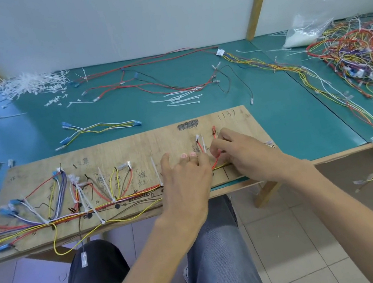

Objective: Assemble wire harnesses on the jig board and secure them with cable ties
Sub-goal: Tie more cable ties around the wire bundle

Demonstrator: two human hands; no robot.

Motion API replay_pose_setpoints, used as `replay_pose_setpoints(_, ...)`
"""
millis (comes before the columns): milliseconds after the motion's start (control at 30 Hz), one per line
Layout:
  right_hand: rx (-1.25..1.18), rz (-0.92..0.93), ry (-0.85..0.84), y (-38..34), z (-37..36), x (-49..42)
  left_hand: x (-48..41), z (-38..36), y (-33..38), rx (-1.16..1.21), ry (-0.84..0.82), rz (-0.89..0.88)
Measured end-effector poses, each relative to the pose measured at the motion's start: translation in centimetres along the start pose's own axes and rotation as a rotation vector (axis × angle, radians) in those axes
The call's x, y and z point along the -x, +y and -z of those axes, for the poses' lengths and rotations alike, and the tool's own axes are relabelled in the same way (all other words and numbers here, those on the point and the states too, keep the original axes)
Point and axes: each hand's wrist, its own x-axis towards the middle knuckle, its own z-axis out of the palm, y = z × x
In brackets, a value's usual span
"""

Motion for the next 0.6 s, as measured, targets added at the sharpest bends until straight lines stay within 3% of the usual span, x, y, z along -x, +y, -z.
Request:
replay_pose_setpoints(233, -0.249, -0.080, 0.113, 0.0, 0.0, 0.1, 0.4, -0.5, -0.2, 0.015, 0.069, 0.001)
replay_pose_setpoints(367, -0.762, -0.441, 0.133, -0.4, 0.8, -1.3, 0.1, -1.0, 0.3, -0.009, 0.061, 0.022)
replay_pose_setpoints(433, -0.899, -0.549, 0.103, -0.6, 1.4, -2.2, 0.0, -1.1, 0.4, -0.007, 0.058, 0.033)
replay_pose_setpoints(600, -0.956, -0.615, 0.427, -1.5, -0.1, -2.6, 0.0, -1.3, 0.4, 0.014, 0.103, 0.065)
